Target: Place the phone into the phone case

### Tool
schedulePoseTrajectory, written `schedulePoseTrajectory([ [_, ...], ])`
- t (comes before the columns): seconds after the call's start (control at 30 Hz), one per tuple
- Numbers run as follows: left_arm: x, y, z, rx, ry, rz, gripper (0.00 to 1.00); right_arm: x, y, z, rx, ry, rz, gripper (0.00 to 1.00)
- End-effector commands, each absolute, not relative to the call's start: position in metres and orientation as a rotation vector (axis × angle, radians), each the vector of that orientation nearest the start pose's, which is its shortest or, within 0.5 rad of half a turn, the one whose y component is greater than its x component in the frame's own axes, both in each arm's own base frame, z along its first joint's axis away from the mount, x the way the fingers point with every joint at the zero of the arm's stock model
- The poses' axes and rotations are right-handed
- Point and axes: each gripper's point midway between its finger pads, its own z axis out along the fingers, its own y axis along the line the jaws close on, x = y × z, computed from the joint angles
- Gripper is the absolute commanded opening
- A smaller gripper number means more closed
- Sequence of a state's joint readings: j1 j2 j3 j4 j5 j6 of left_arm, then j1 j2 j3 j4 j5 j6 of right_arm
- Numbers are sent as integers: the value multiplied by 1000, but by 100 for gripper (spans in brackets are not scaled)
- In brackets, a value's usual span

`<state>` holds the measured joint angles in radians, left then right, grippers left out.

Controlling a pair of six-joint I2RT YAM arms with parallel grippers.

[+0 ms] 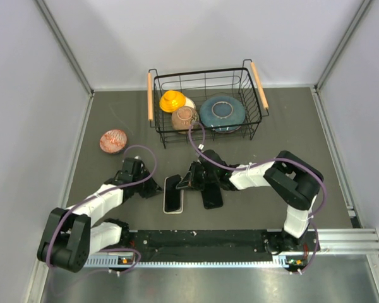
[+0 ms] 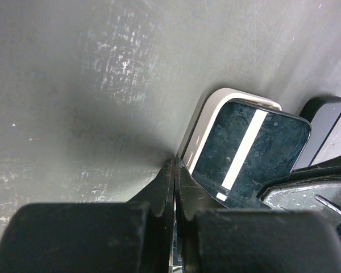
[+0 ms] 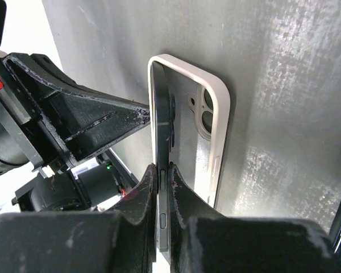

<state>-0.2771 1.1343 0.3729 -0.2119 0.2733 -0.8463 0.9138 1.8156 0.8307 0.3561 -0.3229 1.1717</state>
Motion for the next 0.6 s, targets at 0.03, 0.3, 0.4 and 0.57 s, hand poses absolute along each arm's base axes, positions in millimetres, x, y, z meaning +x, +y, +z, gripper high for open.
schedulePoseTrajectory([
  [0.03, 176, -138, 1, -666, 2707, -752, 0, 206, 410, 47, 100, 2557, 1308, 0],
  [0.3, 175, -142, 6, -688, 2691, -796, 0, 206, 406, 36, 66, 2562, 1194, 0],
  [0.4, 174, -145, 9, -683, 2686, -820, 0, 205, 404, 30, 58, 2564, 1144, 0],
  [0.57, 170, -146, 9, -713, 2676, -840, 0, 203, 402, 24, 46, 2570, 1081, 5],
])
